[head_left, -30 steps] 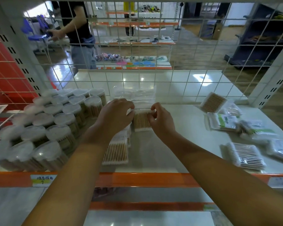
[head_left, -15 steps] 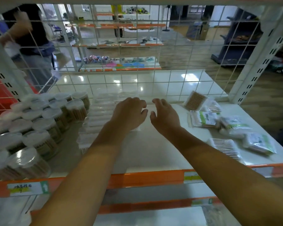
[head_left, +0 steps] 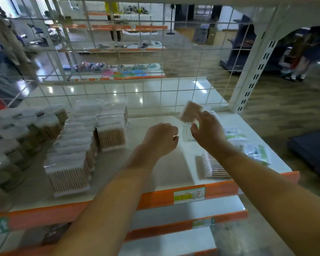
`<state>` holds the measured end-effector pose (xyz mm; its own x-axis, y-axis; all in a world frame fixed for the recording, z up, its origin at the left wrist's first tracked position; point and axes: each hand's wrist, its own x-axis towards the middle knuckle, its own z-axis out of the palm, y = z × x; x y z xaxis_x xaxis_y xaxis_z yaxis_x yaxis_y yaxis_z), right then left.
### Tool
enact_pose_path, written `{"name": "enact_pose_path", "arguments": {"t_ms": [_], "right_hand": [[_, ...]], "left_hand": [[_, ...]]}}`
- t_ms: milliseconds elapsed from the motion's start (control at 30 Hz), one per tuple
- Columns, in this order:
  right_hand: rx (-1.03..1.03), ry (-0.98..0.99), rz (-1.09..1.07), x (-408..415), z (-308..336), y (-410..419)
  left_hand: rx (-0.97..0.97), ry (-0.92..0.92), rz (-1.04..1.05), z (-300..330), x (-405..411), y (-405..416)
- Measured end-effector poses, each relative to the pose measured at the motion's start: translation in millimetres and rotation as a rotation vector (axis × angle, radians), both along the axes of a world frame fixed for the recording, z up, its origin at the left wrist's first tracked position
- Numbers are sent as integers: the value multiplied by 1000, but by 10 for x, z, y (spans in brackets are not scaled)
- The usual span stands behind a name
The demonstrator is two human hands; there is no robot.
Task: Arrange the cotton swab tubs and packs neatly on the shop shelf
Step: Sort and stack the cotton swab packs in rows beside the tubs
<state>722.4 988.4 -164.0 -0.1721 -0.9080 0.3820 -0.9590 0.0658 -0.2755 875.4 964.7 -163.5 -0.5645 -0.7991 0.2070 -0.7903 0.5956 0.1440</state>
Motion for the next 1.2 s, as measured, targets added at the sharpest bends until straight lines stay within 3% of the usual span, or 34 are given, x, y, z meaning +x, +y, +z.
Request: {"name": "enact_pose_path", "arguments": {"t_ms": [500,933,1200], "right_hand": [[81,-263,-172,-625,10,-332],[68,-222,-170,-730,-81,-553],[20,-205,-129,-822,-19,-514]], "left_hand": [[-86,-29,-3,156,-842,-566],[-62,-137,-311,47,-1312,-1184],[-152,-303,-293,160,-1302,-1170]]}}
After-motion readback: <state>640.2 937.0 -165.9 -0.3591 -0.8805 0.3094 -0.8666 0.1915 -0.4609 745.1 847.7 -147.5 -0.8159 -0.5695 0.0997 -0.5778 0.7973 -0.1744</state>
